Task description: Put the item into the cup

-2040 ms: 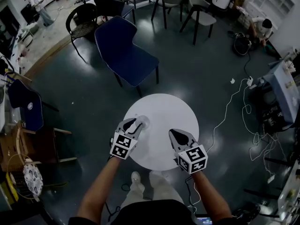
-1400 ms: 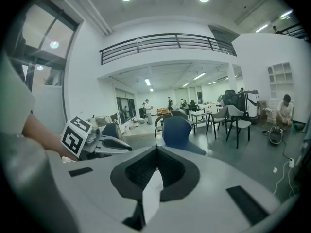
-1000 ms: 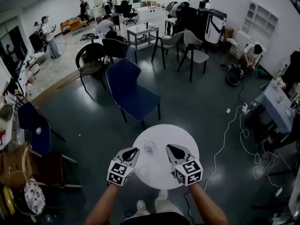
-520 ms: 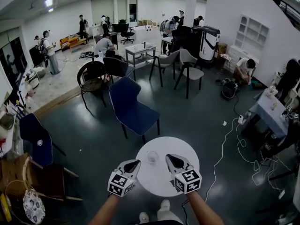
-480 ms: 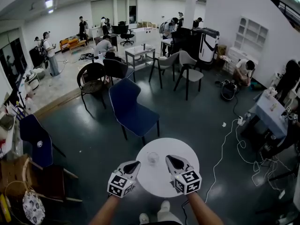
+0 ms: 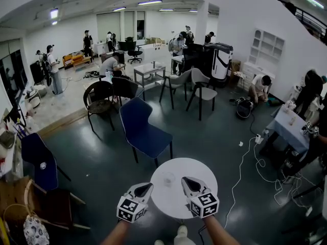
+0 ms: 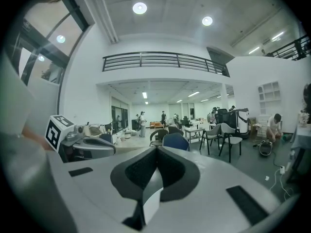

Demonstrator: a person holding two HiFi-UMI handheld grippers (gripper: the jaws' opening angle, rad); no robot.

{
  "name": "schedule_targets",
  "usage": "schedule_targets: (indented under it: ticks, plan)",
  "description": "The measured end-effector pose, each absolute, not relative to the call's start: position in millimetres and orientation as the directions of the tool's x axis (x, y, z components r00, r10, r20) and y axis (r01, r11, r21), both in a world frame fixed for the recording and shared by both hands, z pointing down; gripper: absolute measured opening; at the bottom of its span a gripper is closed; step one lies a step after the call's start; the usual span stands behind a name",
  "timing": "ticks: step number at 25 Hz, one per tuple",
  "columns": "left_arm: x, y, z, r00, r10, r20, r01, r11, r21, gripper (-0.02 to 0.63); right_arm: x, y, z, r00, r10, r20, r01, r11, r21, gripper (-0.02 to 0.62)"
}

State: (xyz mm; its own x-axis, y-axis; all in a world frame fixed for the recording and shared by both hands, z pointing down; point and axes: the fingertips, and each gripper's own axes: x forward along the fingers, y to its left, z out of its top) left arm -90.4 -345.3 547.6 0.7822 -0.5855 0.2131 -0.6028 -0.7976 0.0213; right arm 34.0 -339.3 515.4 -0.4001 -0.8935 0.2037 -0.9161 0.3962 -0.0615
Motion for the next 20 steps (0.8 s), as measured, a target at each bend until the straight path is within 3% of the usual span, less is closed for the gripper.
schedule_targets:
  ticks: [20]
  plan:
    - [-100.5,-317.8,537.9,0.814,-0.553,0.178,-0.568,-0.821,0.05,0.017,20.2,-316.8,509.5,-0.387,-0.902,0.19,-0.922,0.385,-0.048,0.015]
